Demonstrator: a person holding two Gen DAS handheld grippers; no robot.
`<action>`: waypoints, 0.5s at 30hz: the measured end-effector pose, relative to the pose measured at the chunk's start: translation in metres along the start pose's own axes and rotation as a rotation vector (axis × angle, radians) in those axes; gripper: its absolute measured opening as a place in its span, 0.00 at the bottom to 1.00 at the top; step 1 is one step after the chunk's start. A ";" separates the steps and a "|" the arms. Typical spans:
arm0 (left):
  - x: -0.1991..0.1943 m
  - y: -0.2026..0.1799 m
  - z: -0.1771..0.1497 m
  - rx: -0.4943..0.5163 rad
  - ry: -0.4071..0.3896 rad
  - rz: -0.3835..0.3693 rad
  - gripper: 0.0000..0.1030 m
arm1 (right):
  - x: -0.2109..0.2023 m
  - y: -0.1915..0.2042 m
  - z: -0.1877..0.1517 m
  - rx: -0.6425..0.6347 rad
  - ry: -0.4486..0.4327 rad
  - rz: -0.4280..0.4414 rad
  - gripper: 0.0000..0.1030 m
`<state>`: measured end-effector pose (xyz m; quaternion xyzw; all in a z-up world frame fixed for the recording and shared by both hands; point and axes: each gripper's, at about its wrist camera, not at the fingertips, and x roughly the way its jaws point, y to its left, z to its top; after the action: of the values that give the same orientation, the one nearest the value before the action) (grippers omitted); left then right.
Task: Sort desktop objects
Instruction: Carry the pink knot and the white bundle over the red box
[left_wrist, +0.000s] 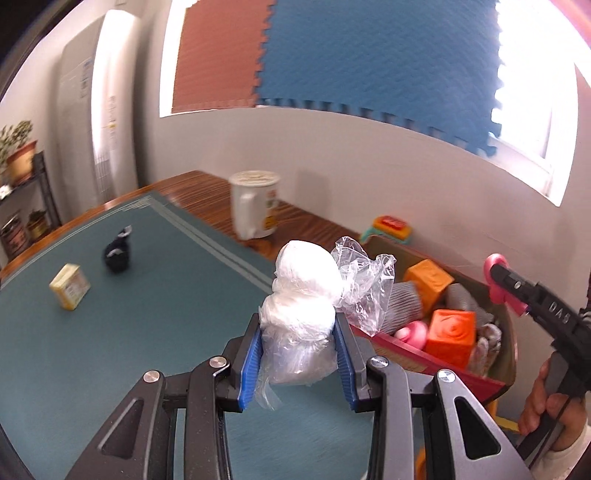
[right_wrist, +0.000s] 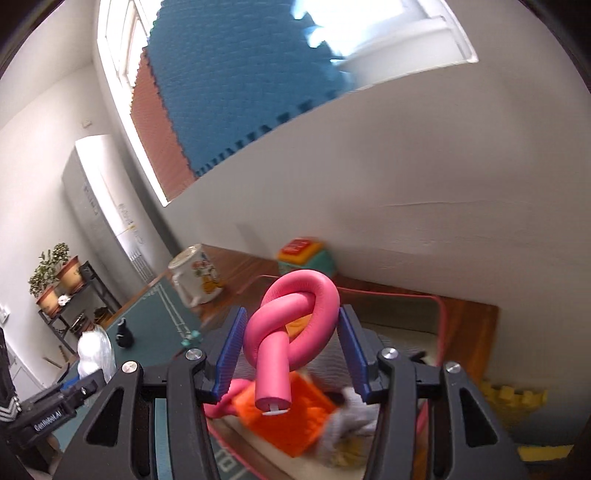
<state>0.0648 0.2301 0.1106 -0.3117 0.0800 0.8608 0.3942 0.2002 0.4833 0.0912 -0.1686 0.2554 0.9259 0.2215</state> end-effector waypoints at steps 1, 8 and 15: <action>0.002 -0.005 0.002 0.004 -0.001 -0.006 0.37 | 0.000 -0.002 0.000 -0.002 0.002 -0.004 0.53; 0.026 -0.046 0.022 0.037 -0.004 -0.044 0.37 | 0.007 -0.013 0.004 -0.040 0.015 -0.042 0.53; 0.060 -0.077 0.034 0.072 0.037 -0.069 0.37 | 0.011 -0.024 0.006 -0.049 0.028 -0.059 0.53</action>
<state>0.0747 0.3326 0.1101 -0.3159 0.1073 0.8374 0.4329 0.2016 0.5089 0.0811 -0.1943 0.2307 0.9225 0.2410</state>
